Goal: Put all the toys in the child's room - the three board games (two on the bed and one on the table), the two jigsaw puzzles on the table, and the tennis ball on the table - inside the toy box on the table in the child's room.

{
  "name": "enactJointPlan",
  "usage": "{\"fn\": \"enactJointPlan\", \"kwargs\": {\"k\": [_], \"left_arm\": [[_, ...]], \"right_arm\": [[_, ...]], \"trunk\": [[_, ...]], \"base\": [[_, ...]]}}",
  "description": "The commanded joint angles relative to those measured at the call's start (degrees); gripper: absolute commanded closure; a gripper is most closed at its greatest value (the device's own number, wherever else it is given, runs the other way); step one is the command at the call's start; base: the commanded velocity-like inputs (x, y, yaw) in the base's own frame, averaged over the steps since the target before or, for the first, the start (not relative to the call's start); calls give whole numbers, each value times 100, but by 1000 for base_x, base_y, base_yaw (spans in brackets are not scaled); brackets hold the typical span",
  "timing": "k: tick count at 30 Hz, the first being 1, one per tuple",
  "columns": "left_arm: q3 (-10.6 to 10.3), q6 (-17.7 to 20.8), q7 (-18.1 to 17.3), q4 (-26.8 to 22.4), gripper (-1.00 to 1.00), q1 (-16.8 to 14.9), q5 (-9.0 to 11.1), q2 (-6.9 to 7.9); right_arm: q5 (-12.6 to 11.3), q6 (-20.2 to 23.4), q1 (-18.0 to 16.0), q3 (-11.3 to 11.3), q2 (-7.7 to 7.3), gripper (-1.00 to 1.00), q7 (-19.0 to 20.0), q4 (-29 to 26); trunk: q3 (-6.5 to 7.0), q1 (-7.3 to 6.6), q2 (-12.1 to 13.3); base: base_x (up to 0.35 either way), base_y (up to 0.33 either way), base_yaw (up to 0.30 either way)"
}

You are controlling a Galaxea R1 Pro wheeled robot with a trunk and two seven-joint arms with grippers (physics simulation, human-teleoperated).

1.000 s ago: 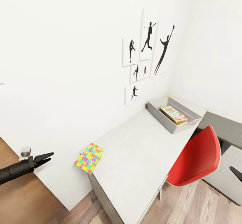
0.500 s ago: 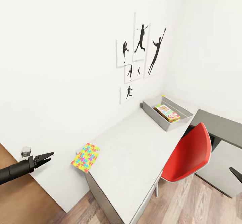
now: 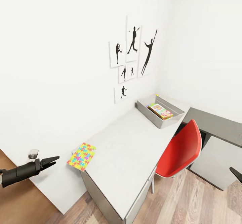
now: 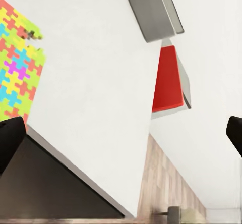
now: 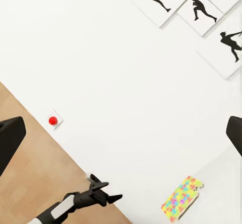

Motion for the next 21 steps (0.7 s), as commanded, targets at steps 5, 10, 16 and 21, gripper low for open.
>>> {"fn": "enactJointPlan", "kwargs": {"k": [5, 10, 16, 21], "left_arm": [[-354, 35, 13, 29, -100, -21, 21, -150], [-438, 36, 54, 292, -100, -73, 8, -406], [-444, 34, 698, 476, -100, -104, 18, -526], [-443, 28, 1120, 509, -100, -109, 29, -729]], "right_arm": [[-21, 60, 1, 1, -4, -100, 2, -6], [-21, 60, 1, 1, -4, -100, -5, -4], [-18, 60, 1, 5, -2, -100, -12, -8], [-16, 46, 1, 5, 8, -100, -15, -5]], "trunk": [[-3, 4, -11], [-2, 4, -11], [-2, 4, -11], [-55, 69, -131]], "base": [[-2, 0, -41], [0, 0, -7], [0, 0, -1], [0, 0, 0]]}}
